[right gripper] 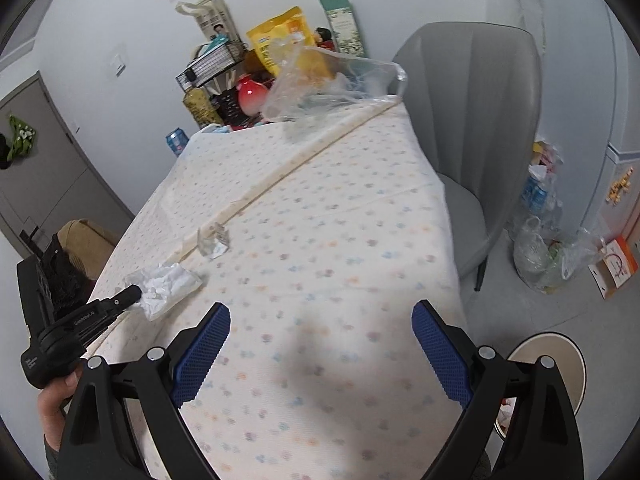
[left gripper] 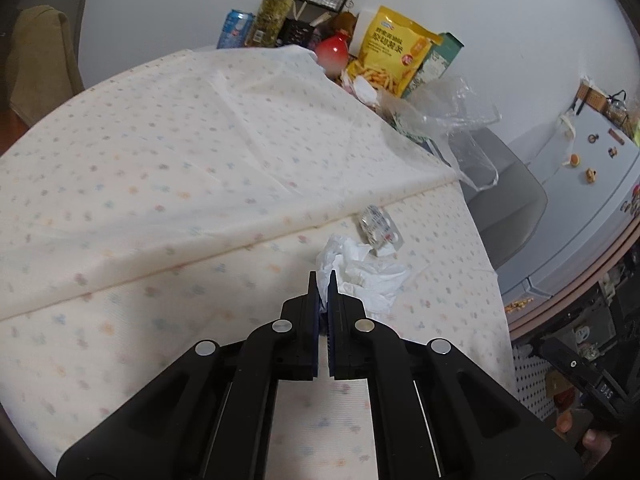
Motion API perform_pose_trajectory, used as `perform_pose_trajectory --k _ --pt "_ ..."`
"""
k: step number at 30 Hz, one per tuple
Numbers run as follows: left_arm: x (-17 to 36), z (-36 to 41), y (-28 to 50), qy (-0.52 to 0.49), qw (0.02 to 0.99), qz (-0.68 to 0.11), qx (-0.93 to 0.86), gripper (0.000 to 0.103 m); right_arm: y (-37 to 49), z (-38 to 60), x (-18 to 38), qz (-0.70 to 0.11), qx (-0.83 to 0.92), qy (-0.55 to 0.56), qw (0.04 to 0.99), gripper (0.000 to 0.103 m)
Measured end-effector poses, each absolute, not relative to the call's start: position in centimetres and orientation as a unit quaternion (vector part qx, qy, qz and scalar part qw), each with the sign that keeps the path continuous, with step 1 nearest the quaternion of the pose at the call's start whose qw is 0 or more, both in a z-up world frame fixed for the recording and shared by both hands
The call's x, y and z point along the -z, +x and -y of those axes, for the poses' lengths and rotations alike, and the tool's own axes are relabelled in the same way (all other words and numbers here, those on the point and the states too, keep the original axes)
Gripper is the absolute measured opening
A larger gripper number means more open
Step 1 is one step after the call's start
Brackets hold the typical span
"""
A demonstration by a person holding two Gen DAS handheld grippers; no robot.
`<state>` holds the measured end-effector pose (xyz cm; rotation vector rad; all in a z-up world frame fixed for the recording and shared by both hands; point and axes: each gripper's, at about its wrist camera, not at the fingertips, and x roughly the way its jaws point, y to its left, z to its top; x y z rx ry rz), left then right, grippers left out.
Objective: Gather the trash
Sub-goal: 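Grasp the white tissue with the left gripper while the right grasps the clear vial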
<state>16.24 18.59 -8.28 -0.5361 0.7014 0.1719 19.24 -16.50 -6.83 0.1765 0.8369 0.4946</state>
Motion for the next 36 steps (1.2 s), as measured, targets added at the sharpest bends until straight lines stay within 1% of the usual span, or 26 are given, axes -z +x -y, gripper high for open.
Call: perform_pose_trajectory --k 7,13,15,16,24,29,30,31,32,33,34,36 --pt "7.3 -22.2 13.6 -0.283 0.899 -0.311 -0.125 0.004 20.5 10.7 6.3 -0.408 -0.282 0.047 0.867 0.090" --pt "7.3 -23.9 12.1 -0.289 0.896 -0.302 -0.147 0.004 21.1 4.7 6.2 -0.414 -0.323 0.005 0.851 0.085" --pt "7.5 -24.4 11.6 -0.291 0.895 -0.301 -0.154 0.004 21.4 3.0 6.6 -0.420 -0.330 -0.008 0.845 0.079" --pt "7.7 -24.7 11.4 -0.294 0.893 -0.302 -0.157 0.004 21.6 2.1 6.8 -0.423 -0.330 -0.016 0.844 0.078" --pt "10.2 -27.5 9.6 -0.321 0.873 -0.314 -0.193 0.004 24.5 -2.4 8.6 -0.438 -0.319 -0.045 0.839 0.077" --pt "10.6 -27.9 9.5 -0.320 0.870 -0.317 -0.200 0.004 26.5 -4.5 10.2 -0.455 -0.304 -0.057 0.835 0.076" --pt "10.7 -28.1 9.4 -0.321 0.869 -0.318 -0.203 0.004 26.9 -4.7 10.7 -0.459 -0.301 -0.060 0.833 0.071" --pt "10.8 -28.1 9.4 -0.323 0.868 -0.318 -0.205 0.004 27.2 -4.9 11.0 -0.463 -0.306 -0.062 0.830 0.061" --pt "11.0 -28.3 9.3 -0.324 0.867 -0.318 -0.207 0.004 27.1 -4.9 10.9 -0.457 -0.304 -0.069 0.833 0.044" --pt "11.1 -28.4 9.2 -0.323 0.866 -0.319 -0.209 0.004 27.1 -4.8 10.9 -0.458 -0.315 -0.072 0.828 0.031" --pt "11.2 -28.5 9.0 -0.324 0.865 -0.319 -0.211 0.004 27.0 -4.5 10.8 -0.464 -0.335 -0.059 0.818 0.028" --pt "11.2 -28.6 8.8 -0.327 0.864 -0.318 -0.214 0.004 26.3 -3.7 10.2 -0.455 -0.346 -0.052 0.819 0.028"
